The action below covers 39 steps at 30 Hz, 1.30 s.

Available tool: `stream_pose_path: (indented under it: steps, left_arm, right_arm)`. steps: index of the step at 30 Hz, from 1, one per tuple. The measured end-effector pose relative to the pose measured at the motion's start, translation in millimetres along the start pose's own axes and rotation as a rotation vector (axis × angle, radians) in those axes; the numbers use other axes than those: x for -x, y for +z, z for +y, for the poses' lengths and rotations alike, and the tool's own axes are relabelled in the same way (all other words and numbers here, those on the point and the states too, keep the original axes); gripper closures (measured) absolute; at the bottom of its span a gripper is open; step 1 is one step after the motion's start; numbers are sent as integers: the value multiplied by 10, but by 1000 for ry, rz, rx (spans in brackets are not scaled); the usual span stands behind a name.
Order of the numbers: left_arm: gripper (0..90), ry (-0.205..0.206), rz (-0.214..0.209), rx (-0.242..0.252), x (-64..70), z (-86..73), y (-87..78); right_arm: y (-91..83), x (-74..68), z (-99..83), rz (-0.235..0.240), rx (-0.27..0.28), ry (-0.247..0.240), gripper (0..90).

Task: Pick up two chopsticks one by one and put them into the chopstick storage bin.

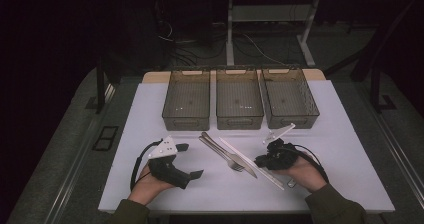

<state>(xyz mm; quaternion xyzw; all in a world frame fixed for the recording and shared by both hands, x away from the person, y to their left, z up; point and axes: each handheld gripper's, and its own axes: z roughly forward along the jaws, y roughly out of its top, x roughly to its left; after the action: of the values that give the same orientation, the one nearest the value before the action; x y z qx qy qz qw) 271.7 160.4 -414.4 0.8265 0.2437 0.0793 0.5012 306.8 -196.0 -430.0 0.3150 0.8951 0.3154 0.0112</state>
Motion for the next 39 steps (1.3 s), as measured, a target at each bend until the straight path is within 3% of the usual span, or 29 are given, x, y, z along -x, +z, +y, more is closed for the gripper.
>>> stream_pose_path:
  steps: [14, 29, 39]
  left_arm:
    - [0, 1, -5, -2, -1, -2, 3]
    - [0, 4, -6, -5, -1, -2, 2]
    - [0, 4, -5, -5, 7, -1, 4]
  right_arm:
    - [35, -18, -5, -2, -24, -7, 816]
    - [67, -15, -32, -35, -31, -19, 821]
    - [79, -136, -108, -127, 17, -29, 832]
